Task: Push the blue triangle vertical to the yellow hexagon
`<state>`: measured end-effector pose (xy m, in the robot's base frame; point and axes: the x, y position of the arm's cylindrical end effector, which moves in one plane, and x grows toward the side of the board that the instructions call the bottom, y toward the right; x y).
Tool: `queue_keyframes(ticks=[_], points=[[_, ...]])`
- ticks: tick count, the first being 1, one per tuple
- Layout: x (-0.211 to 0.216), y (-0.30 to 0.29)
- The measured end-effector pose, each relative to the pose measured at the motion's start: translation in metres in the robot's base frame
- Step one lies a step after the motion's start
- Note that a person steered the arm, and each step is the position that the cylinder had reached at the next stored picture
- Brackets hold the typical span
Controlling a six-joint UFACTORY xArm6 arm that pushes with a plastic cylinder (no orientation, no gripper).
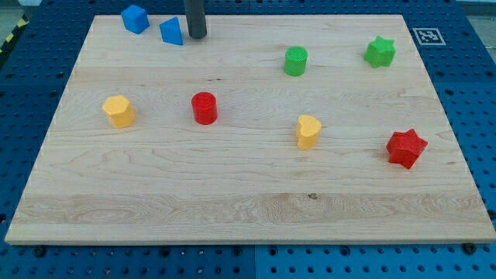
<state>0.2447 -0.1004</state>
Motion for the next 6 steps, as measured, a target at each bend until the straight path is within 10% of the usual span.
queue_keyframes(ticks=[6], points=[[-0.004,-0.070]])
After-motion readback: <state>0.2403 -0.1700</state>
